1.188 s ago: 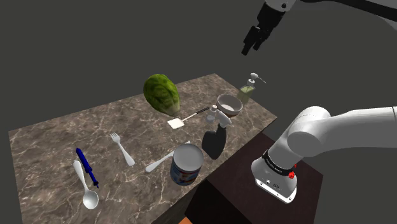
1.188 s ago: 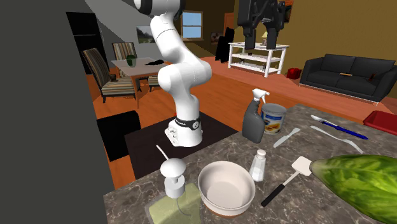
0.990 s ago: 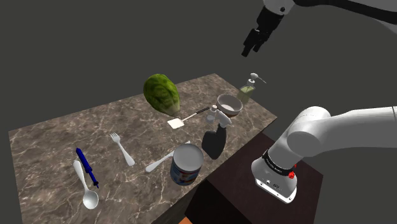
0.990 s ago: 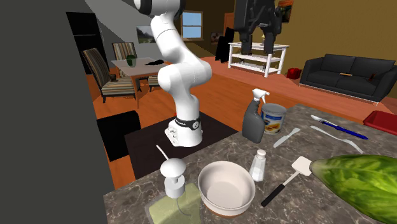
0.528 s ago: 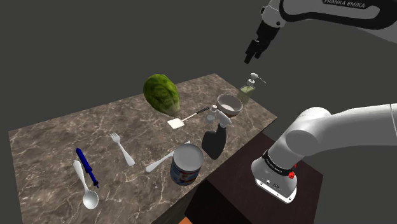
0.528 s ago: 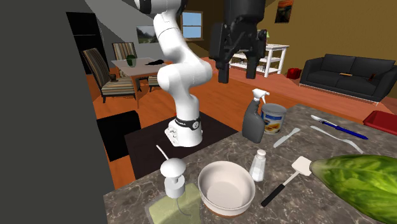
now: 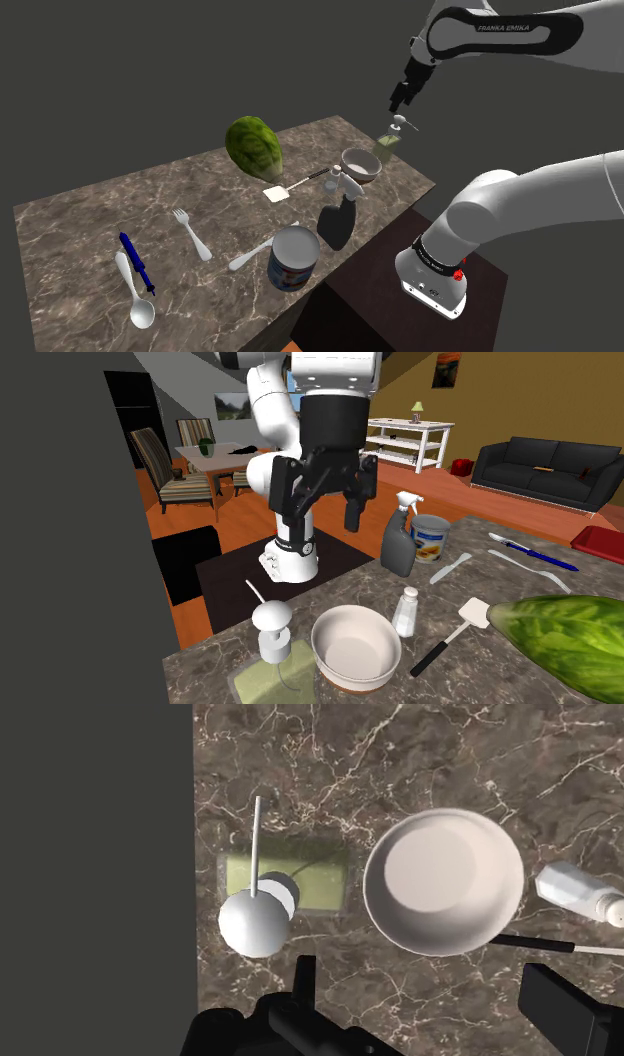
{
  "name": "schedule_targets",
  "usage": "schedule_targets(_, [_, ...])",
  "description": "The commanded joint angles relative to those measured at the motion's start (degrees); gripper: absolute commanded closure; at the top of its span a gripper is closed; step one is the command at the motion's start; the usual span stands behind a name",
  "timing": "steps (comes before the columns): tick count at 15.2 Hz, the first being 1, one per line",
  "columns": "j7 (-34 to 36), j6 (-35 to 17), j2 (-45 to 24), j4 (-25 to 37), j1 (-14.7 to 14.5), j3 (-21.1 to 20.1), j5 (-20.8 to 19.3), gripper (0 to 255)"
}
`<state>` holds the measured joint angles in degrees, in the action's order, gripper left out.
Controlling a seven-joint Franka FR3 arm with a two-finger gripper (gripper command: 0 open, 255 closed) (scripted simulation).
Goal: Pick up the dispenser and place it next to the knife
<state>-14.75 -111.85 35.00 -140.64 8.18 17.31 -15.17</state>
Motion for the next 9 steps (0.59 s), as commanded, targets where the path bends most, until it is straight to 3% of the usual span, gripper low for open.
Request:
schedule_targets(1, [-1.8, -2.0, -2.5, 0.4, 0.7, 2.1, -1.0, 0])
schedule_targets(7, [-7.2, -8.9, -11.1, 1.9, 2.4, 8.6, -2.9, 0])
schedule_targets(9, [-7.2, -9.8, -11.6, 1.5, 2.5, 8.8, -2.9, 0])
